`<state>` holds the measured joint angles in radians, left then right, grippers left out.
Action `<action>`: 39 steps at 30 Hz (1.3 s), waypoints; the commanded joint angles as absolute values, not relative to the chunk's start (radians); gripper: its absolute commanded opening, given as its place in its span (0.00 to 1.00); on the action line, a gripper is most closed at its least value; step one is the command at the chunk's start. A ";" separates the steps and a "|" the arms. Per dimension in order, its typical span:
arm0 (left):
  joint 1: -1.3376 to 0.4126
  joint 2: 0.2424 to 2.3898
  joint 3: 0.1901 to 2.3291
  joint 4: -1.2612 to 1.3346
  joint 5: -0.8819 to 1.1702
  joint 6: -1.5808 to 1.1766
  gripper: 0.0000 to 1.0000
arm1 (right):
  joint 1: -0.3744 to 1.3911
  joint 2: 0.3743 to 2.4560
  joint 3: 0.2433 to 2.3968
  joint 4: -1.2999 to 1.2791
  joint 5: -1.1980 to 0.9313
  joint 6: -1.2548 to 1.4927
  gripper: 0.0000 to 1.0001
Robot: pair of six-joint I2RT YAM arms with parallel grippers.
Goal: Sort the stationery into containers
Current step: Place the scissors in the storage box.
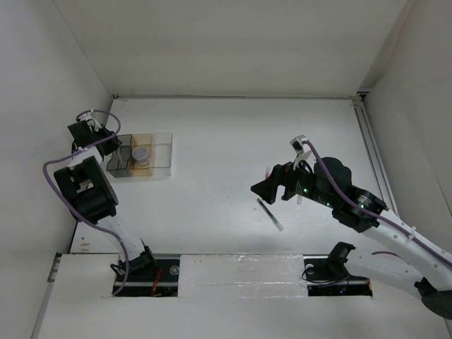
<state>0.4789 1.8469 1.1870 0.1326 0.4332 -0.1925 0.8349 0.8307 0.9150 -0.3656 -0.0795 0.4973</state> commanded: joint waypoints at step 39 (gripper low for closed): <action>0.436 1.654 1.201 0.097 0.333 -0.172 0.27 | 0.845 0.825 0.920 -0.313 -0.089 0.488 0.99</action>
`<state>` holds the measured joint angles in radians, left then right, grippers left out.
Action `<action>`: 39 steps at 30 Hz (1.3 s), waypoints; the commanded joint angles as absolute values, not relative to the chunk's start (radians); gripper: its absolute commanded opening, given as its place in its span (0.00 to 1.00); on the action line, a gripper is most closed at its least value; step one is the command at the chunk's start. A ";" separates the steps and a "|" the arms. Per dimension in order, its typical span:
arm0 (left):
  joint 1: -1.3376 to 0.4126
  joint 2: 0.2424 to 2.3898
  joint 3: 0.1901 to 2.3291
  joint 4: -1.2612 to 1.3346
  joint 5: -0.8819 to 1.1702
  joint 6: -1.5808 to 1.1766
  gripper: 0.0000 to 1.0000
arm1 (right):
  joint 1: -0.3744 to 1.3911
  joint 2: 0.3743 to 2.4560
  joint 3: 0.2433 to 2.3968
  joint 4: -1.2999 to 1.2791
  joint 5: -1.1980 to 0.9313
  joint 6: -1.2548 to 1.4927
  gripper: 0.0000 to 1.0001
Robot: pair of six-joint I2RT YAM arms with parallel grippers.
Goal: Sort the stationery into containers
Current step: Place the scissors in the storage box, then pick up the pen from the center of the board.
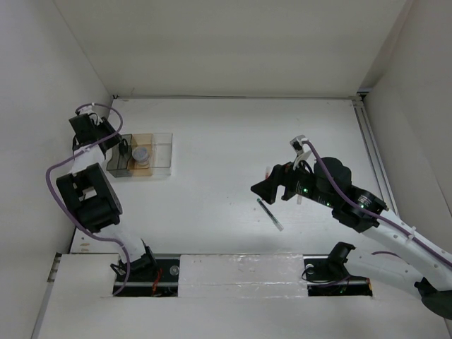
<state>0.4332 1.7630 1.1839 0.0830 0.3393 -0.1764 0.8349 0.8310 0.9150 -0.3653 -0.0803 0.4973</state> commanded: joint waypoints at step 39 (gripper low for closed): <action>-0.366 0.947 0.900 -0.379 0.245 -0.325 1.00 | 0.541 1.310 1.069 -0.550 0.510 0.785 0.99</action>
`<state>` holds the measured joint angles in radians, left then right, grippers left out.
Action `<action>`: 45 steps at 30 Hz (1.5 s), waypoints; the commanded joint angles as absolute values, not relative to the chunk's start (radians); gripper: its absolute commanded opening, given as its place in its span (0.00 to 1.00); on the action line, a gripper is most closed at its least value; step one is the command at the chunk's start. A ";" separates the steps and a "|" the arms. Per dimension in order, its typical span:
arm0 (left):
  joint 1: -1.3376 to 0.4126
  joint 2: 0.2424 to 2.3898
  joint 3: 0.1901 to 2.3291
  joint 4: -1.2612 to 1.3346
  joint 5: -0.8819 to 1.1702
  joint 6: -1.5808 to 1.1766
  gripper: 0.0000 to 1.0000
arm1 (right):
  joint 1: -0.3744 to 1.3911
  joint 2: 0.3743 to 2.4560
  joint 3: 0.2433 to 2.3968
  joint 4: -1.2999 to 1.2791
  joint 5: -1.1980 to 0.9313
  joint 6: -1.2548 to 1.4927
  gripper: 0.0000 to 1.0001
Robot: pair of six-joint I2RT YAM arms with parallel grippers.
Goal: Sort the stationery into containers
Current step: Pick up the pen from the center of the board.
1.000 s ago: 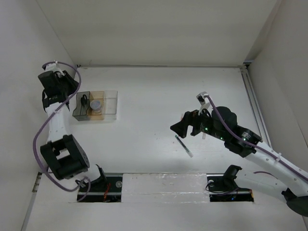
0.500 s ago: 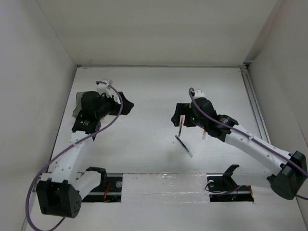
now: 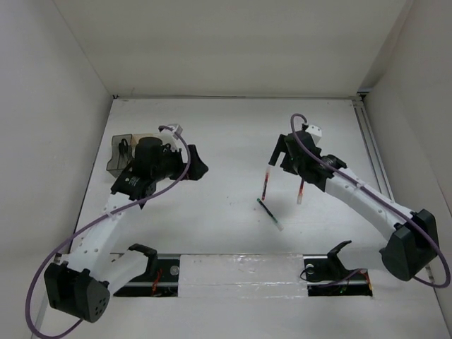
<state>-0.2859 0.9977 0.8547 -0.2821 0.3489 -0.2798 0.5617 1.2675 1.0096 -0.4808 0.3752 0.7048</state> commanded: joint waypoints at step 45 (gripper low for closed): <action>-0.367 0.749 0.864 -0.370 0.123 -0.388 1.00 | 0.250 1.632 0.950 -0.574 0.172 0.664 0.11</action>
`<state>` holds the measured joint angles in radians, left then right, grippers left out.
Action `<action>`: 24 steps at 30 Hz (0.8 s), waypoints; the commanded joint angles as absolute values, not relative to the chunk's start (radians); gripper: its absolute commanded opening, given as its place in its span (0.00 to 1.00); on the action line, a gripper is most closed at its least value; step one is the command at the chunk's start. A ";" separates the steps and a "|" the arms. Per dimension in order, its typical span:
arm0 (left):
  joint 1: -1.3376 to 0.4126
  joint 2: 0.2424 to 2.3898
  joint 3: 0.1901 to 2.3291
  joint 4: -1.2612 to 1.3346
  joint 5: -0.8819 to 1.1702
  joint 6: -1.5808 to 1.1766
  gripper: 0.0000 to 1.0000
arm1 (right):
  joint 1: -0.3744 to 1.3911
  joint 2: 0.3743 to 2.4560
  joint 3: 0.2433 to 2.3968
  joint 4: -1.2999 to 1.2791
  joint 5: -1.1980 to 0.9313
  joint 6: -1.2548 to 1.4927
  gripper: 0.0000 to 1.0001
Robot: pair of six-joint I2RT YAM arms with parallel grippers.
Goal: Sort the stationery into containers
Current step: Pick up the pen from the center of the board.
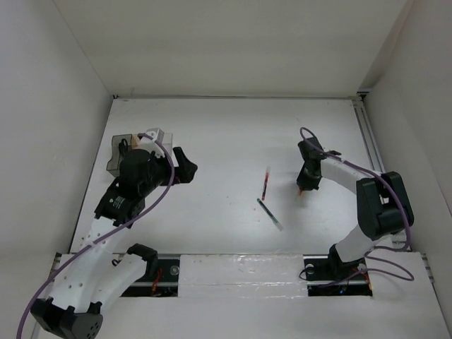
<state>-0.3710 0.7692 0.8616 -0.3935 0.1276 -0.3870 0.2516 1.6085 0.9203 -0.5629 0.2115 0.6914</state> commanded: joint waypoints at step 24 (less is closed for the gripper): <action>-0.367 0.842 0.818 0.052 0.730 -0.557 1.00 | 0.770 1.224 0.865 0.129 -0.295 0.620 0.00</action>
<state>-0.3706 0.8413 0.8425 -0.1120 0.5835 -0.4946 0.7208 1.2289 0.8677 -0.0914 -0.1757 0.6453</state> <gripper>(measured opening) 0.997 0.070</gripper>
